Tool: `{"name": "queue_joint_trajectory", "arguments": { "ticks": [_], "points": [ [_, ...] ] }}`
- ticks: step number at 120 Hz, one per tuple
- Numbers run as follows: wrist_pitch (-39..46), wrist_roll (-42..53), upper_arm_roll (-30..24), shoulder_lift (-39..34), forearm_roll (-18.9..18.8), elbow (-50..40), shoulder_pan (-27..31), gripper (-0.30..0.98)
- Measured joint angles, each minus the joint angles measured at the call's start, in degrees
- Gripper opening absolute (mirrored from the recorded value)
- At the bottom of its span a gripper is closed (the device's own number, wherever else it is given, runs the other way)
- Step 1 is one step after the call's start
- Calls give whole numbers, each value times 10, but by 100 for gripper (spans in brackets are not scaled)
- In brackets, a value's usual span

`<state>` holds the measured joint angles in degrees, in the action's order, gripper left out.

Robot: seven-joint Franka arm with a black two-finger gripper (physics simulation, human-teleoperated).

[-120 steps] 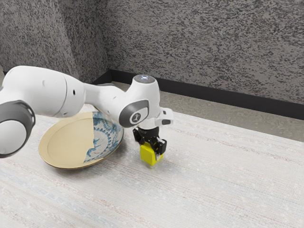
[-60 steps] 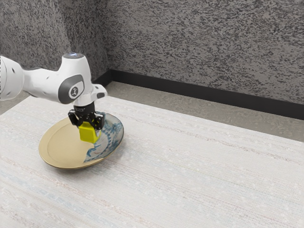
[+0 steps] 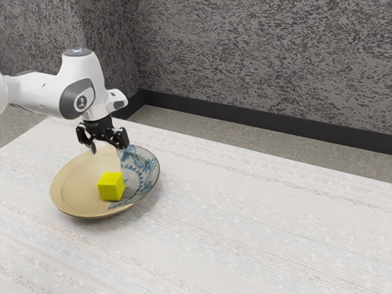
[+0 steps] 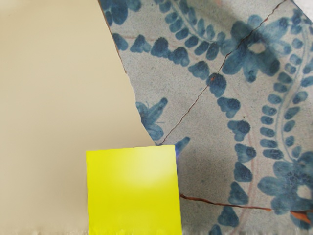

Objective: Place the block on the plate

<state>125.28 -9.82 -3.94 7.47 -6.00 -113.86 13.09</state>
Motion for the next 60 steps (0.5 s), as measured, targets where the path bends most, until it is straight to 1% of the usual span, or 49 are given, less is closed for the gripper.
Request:
{"name": "queue_joint_trajectory", "arguments": {
  "ticks": [6,14,32,60],
  "points": [
    [-18,4,-3,-20,0,1,-9,64],
    [-42,15,-10,-29,4,16,-18,65],
    [-118,58,-16,-24,29,106,-43,67],
    [-226,125,-26,-33,44,184,-38,68]
  ]
}}
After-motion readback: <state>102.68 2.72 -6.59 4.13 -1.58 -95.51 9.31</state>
